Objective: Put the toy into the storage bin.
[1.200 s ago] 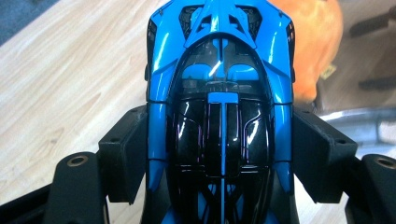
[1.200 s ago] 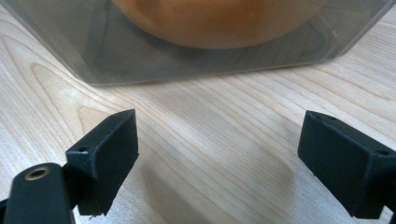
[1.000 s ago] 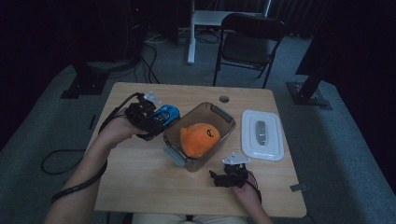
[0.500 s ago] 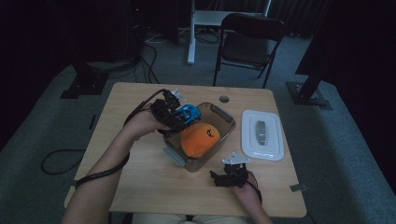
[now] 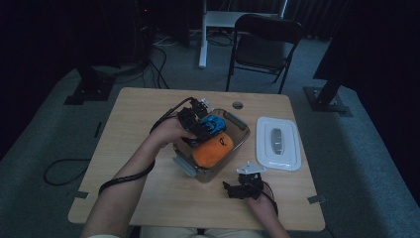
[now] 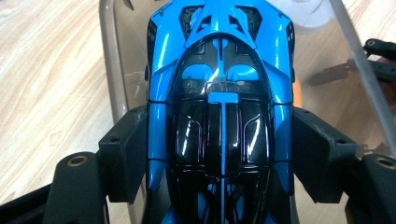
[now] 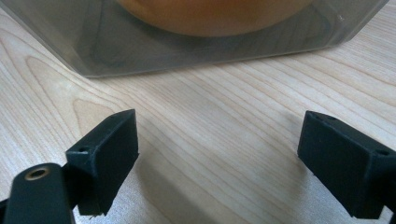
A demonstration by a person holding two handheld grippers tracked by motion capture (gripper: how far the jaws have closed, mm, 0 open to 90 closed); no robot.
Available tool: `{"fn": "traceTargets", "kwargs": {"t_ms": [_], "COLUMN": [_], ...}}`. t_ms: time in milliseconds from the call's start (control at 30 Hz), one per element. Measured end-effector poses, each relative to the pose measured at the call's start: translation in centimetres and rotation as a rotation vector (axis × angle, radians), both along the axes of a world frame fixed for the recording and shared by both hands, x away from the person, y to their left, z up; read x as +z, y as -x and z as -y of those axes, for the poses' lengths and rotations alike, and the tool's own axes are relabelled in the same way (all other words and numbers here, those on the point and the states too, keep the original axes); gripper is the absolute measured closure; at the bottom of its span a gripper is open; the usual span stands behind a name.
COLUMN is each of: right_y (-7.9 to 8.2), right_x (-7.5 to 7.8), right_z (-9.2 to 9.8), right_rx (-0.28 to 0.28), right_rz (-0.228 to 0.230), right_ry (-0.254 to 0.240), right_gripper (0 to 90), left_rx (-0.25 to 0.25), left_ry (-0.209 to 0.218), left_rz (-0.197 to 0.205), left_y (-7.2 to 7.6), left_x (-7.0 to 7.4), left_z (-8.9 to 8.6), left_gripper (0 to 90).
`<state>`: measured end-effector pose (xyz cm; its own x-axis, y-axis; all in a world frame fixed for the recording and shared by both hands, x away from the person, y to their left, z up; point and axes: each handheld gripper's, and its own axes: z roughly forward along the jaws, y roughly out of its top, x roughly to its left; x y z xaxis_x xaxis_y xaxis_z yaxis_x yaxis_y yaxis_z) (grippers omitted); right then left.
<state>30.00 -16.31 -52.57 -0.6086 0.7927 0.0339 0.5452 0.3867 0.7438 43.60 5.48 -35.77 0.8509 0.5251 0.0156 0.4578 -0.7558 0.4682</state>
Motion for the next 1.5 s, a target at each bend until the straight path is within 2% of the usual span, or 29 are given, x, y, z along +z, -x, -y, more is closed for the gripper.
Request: {"fn": "traceTargets", "kwargs": {"t_ms": [67,233,467,567,767,833,867,1067,1100,1133,1300,1367,1500], "right_y": [0.0,0.0,0.0,0.0,0.0,0.0,0.0,0.0,0.0,0.0,0.0,0.0,-0.1], "right_x": [0.0,0.0,0.0,0.0,0.0,0.0,0.0,0.0,0.0,0.0,0.1,0.2,0.2], "right_z": [0.0,0.0,0.0,0.1,0.1,0.1,0.1,0.1,0.1,0.1,0.3,0.4,0.7], "right_rx": [0.0,0.003,0.005,0.006,0.006,0.007,0.007,0.006,0.006,0.005,-0.002,-0.007,-0.012], "right_rz": [-0.001,-0.002,-0.004,-0.003,-0.007,-0.007,-0.006,-0.003,-0.002,-0.002,-0.003,0.001,-0.001], "right_ry": [-0.003,0.001,-0.001,-0.004,-0.005,-0.005,-0.004,-0.004,-0.004,-0.008,-0.019,-0.019,-0.028], "right_gripper": [12.0,12.0,12.0,12.0,12.0,12.0,12.0,12.0,12.0,12.0,12.0,12.0,12.0], "left_rx": [0.018,0.026,0.047,0.037,0.016,0.013,0.009,-0.007,-0.004,-0.006,0.021,0.048,0.066], "left_ry": [0.001,-0.001,-0.028,-0.051,-0.072,-0.061,-0.045,-0.031,-0.021,-0.008,0.021,0.049,0.081], "left_rz": [-0.004,-0.01,-0.011,-0.019,-0.027,-0.032,-0.033,-0.001,-0.001,0.005,0.038,0.061,0.111], "left_y": [-0.3,-0.4,-0.6,-0.7,-0.5,-0.5,-0.4,0.3,0.3,0.4,0.4,0.3,0.2], "left_x": [-0.4,-0.9,-2.0,-2.6,-2.9,-2.8,-2.7,-1.8,-1.6,-1.3,-0.5,-0.3,-0.1], "left_z": [0.1,0.3,0.8,1.0,1.1,1.0,0.9,0.2,0.0,-0.4,-1.5,-2.1,-3.3], "left_gripper": [28.9,28.9,28.8,28.7,28.0,24.8,19.1,6.2,6.2,1.5,1.7,1.8,1.9]}}
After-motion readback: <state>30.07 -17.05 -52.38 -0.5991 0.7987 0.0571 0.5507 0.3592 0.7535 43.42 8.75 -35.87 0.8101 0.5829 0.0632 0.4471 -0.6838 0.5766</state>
